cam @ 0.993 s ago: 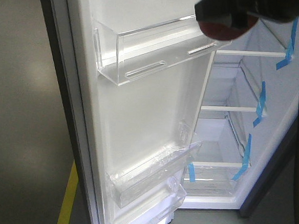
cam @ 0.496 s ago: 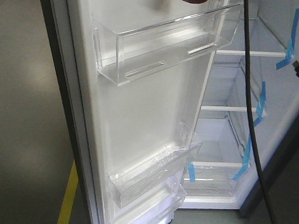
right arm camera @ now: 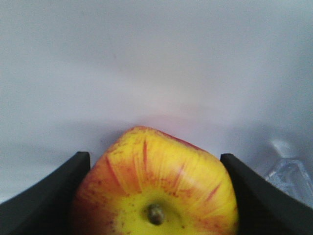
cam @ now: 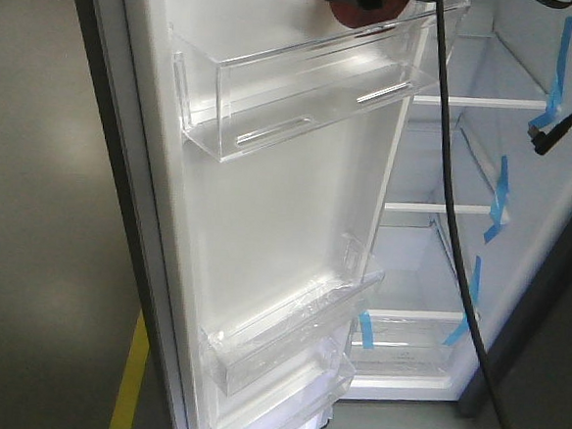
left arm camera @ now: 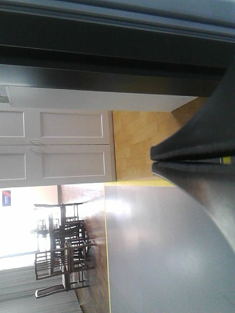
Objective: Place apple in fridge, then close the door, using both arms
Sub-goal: 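Move the right gripper with the apple over the top door bin, then lower the apple into the top door bin and open the right gripper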
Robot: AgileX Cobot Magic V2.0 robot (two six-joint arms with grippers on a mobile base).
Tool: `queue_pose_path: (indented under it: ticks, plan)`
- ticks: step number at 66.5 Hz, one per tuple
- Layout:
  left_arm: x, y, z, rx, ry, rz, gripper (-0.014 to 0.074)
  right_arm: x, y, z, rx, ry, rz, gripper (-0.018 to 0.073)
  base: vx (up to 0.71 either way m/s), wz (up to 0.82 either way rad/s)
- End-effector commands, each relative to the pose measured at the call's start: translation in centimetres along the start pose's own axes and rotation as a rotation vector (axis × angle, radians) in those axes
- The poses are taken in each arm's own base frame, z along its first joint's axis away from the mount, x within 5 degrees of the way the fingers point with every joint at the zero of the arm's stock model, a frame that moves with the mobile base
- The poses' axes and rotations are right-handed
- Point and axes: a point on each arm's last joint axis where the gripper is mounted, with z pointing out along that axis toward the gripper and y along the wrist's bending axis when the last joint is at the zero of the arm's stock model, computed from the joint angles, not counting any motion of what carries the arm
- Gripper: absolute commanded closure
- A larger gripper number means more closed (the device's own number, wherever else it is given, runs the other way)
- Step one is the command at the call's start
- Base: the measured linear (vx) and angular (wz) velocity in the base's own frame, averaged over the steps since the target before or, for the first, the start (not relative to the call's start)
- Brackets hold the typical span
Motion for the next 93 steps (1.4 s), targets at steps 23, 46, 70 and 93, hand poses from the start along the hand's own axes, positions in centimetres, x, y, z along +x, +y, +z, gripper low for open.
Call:
queue_pose_path:
  ticks: [23, 46, 70, 93]
  plan:
    - [-1.4, -0.2, -0.2, 0.016, -0.109, -0.010, 0.0603, -2.1, 0.2, -2.9, 0.026, -0.141, -0.002, -0.0058, 0.00, 0.00]
    - [-1.4, -0.2, -0.2, 0.016, -0.109, -0.010, 0.0603, -2.3, 1.4, -8.0, 0.018, -0.125, 0.027, -0.0040, 0.00, 0.00]
    - [-1.4, -0.2, -0.2, 0.016, -0.109, -0.010, 0.0603, 5.2, 4.7, -11.5, 0.004, -0.126, 0.053, -0.0034, 0.00, 0.00]
    - [-1.4, -0.2, -0.2, 0.016, -0.109, -0.010, 0.0603, 15.1, 6.9, -16.0, -0.015, -0.028, 0.095, -0.0034, 0.00, 0.00]
